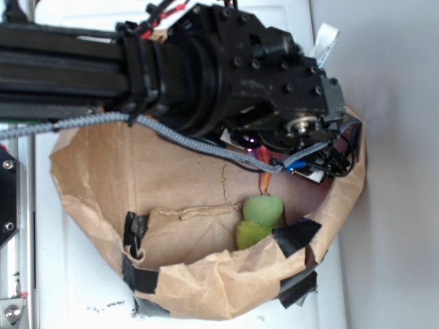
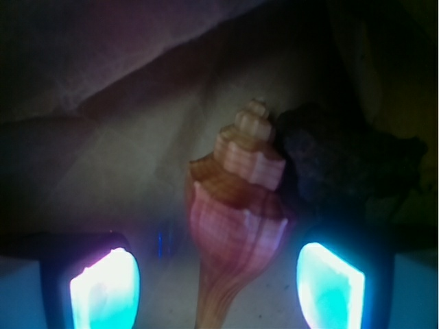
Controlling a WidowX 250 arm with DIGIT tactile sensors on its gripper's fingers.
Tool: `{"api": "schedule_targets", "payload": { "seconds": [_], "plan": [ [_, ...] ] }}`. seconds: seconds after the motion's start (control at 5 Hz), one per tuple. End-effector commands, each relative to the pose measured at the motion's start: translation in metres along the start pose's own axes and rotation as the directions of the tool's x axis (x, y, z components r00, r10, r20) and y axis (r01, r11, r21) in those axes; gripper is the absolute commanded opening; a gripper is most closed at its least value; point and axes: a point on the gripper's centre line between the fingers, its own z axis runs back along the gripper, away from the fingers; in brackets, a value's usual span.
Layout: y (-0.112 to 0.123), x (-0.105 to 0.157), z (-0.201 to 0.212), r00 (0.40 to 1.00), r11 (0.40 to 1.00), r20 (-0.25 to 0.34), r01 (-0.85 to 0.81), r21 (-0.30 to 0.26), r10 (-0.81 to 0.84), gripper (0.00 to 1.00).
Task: Grab the shell.
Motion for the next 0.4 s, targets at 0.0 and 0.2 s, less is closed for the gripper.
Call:
{"api": "schedule_targets", "payload": {
  "seconds": [0.0, 0.2],
  "plan": [
    [-0.004, 0.024, -0.012, 0.992, 0.997, 0.099, -0.079, 0.006, 0.078, 1.0],
    [0.001, 0.021, -0.03, 0.989, 0.997, 0.14, -0.056, 0.053, 0.048, 1.0]
  ]
}}
